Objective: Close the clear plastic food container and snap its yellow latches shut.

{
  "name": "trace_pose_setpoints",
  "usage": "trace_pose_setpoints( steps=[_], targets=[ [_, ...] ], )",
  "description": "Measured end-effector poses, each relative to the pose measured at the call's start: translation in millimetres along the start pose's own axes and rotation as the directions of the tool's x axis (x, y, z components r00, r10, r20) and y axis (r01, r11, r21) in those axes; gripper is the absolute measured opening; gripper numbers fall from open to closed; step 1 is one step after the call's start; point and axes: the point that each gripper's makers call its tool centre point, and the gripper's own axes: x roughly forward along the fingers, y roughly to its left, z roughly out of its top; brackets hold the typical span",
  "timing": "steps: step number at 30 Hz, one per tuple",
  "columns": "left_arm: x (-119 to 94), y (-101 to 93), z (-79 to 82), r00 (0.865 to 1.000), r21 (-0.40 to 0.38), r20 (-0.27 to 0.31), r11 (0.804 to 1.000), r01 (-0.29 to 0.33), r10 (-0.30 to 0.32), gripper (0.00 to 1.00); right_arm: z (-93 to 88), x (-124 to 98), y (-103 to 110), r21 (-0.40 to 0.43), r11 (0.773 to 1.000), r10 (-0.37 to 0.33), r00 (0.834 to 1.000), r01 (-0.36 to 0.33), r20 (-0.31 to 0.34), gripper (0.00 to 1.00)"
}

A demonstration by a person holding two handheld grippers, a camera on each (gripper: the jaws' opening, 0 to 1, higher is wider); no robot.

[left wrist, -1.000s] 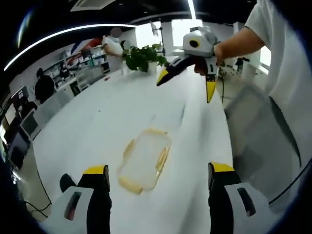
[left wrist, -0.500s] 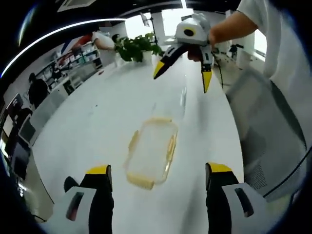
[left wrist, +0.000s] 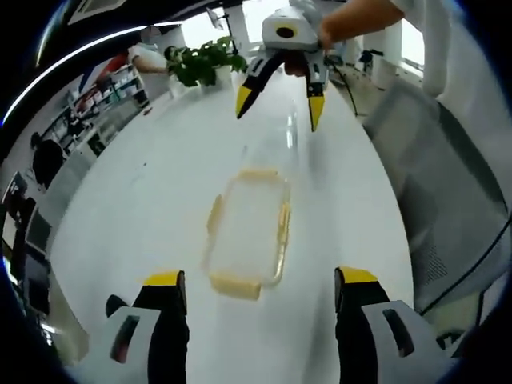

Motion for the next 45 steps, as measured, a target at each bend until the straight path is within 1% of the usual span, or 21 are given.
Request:
trace_pose_setpoints(
  steps=[1, 3, 4, 7, 9, 11, 14, 17, 29, 32, 33, 34, 38, 41, 45],
  targets=[
    [1, 0.1, -1.1, 1.0, 0.005, -0.007, 1.0, 0.003, -0.002, 0.73, -1.1, 1, -1, -0.001, 1.0, 0.0, 1.0, 0.0, -0.005, 0.67],
    [4, 1.7, -7.7, 0.999, 0.037, -0.044, 0.999, 0.005, -0.004, 0.72, -2.4, 3, -1, -0.001, 1.0, 0.006, 1.0, -0.006, -0.01, 0.64],
    [5, 1.2, -7.7, 0.999, 0.032, -0.04, 0.999, 0.01, -0.009, 0.72, -3.1, 3, -1, -0.004, 1.0, 0.008, 1.0, -0.008, -0.012, 0.63],
    [8, 3.2, -10.9, 0.999, 0.038, -0.052, 0.999, 0.019, -0.017, 0.72, -5.9, 6, -3, -0.008, 1.0, 0.013, 1.0, -0.013, -0.025, 0.62],
    [10, 7.5, -14.2, 0.998, 0.047, -0.068, 0.999, 0.015, -0.012, 0.7, -8.2, 9, -4, -0.008, 1.0, 0.02, 0.999, -0.021, -0.03, 0.6],
    [12, 10.8, -14.8, 0.998, 0.044, -0.068, 0.999, 0.018, -0.015, 0.69, -10.8, 11, -5, -0.015, 1.0, 0.022, 0.999, -0.022, -0.044, 0.59],
    [15, 16.9, -19.1, 0.997, 0.061, -0.081, 0.998, 0.02, -0.015, 0.66, -11.7, 15, -6, -0.008, 0.999, 0.031, 0.998, -0.031, -0.047, 0.59],
    [18, 20.2, -20.4, 0.997, 0.044, -0.076, 0.999, 0.027, -0.023, 0.68, -14.1, 17, -7, -0.019, 0.999, 0.036, 0.998, -0.037, -0.056, 0.55],
    [36, 19.8, -31.5, 0.991, 0.075, -0.117, 0.994, 0.08, -0.071, 0.62, -22.5, 33, -10, -0.023, 0.997, 0.068, 0.992, -0.071, -0.102, 0.56],
    [40, 20.2, -35.2, 0.989, 0.078, -0.125, 0.993, 0.093, -0.083, 0.6, -27.1, 37, -9, -0.049, 0.995, 0.074, 0.988, -0.082, -0.138, 0.54],
    [41, 20.0, -36.6, 0.988, 0.078, -0.13, 0.992, 0.096, -0.085, 0.59, -28.4, 39, -9, -0.054, 0.995, 0.076, 0.986, -0.085, -0.146, 0.51],
    [43, 20.1, -38.6, 0.987, 0.08, -0.136, 0.992, 0.097, -0.086, 0.59, -32.6, 39, -9, -0.067, 0.994, 0.075, 0.982, -0.088, -0.175, 0.5],
    [46, 20.6, -41.7, 0.986, 0.085, -0.142, 0.991, 0.104, -0.091, 0.58, -36.2, 44, -12, -0.085, 0.992, 0.073, 0.977, -0.092, -0.2, 0.48],
    [48, 22.3, -46.5, 0.983, 0.088, -0.154, 0.99, 0.111, -0.096, 0.57, -39.7, 47, -15, -0.086, 0.992, 0.074, 0.972, -0.095, -0.223, 0.43],
    [52, 24.0, -51.4, 0.981, 0.08, -0.166, 0.99, 0.118, -0.103, 0.56, -43.2, 51, -18, -0.078, 0.992, 0.079, 0.966, -0.101, -0.245, 0.44]
  ],
)
